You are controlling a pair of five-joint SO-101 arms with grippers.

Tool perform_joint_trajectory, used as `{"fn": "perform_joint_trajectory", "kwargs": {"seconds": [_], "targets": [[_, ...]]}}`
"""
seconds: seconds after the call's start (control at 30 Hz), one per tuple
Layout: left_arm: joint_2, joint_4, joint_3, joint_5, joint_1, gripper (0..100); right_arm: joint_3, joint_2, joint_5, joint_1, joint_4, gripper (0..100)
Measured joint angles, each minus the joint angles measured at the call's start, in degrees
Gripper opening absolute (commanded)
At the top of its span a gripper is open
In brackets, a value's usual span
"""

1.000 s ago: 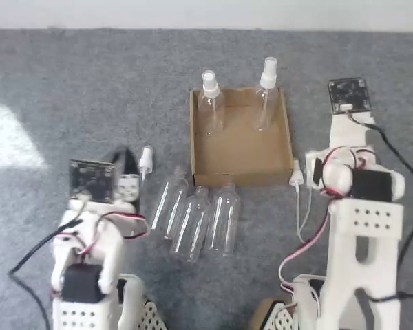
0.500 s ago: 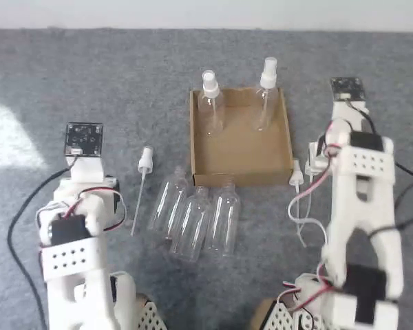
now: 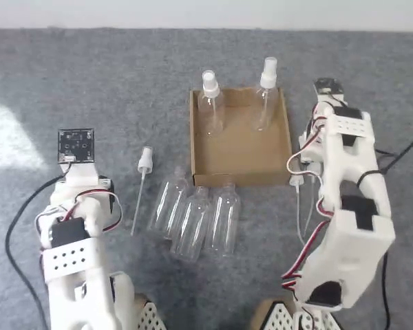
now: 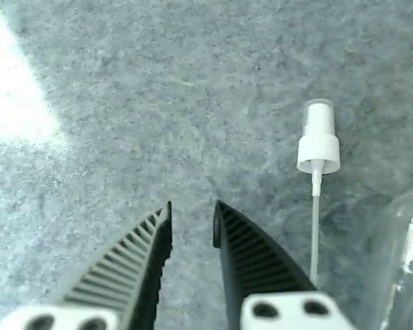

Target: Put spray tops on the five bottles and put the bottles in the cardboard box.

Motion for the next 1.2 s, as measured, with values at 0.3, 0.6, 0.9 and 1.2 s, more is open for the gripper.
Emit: {"fn": "perform_joint_trajectory", "kwargs": {"seconds": [0.3,0.6,0.9,1.2], "targets": [[0.0,0.0,0.0,0.0,0.09,9,-1.67,3.16,0.0,5.71,-3.16,1.6],[0.35,-0.09,-6.68,-0.09,-6.24,9,-4.22,-8.62,3.6,5.89,7.91,0.6],[8.18,11.25,-26.99,-6.07,-12.48,9,-4.4,-33.49,-2.64,-17.32,18.9,0.7],[34.99,11.87,-46.86,-6.68,-20.04,9,-4.92,-28.4,-19.34,-46.77,8.7,0.9]]}}
